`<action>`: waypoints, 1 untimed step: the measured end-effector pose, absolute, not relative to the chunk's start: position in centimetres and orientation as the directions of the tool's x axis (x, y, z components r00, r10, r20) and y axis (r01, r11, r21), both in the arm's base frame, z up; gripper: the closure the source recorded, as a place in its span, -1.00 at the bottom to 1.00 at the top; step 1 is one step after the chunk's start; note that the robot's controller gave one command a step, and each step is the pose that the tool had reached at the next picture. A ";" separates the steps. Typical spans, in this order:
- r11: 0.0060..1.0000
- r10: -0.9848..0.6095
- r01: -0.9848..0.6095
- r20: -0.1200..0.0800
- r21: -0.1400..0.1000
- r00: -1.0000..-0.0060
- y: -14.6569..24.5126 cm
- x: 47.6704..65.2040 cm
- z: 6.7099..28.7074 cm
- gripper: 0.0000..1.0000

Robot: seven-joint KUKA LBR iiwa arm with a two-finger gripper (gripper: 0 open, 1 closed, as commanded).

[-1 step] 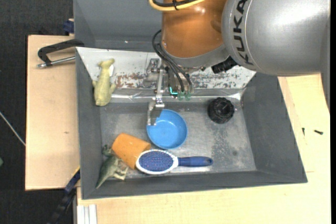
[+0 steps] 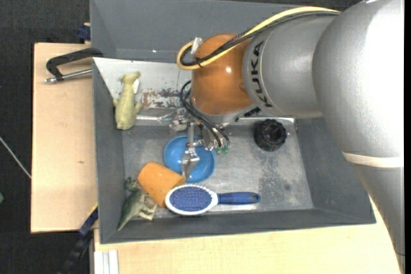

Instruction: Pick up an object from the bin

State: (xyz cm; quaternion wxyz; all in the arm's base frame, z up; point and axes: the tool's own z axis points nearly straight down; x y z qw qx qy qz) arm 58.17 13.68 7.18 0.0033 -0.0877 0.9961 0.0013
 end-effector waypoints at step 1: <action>0.985 -0.173 -0.174 -0.021 0.004 -0.985 13.9 58.6 8.0 1.00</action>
Offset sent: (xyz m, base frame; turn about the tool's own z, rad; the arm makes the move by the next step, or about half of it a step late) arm 0.0000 0.0000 0.0000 0.0000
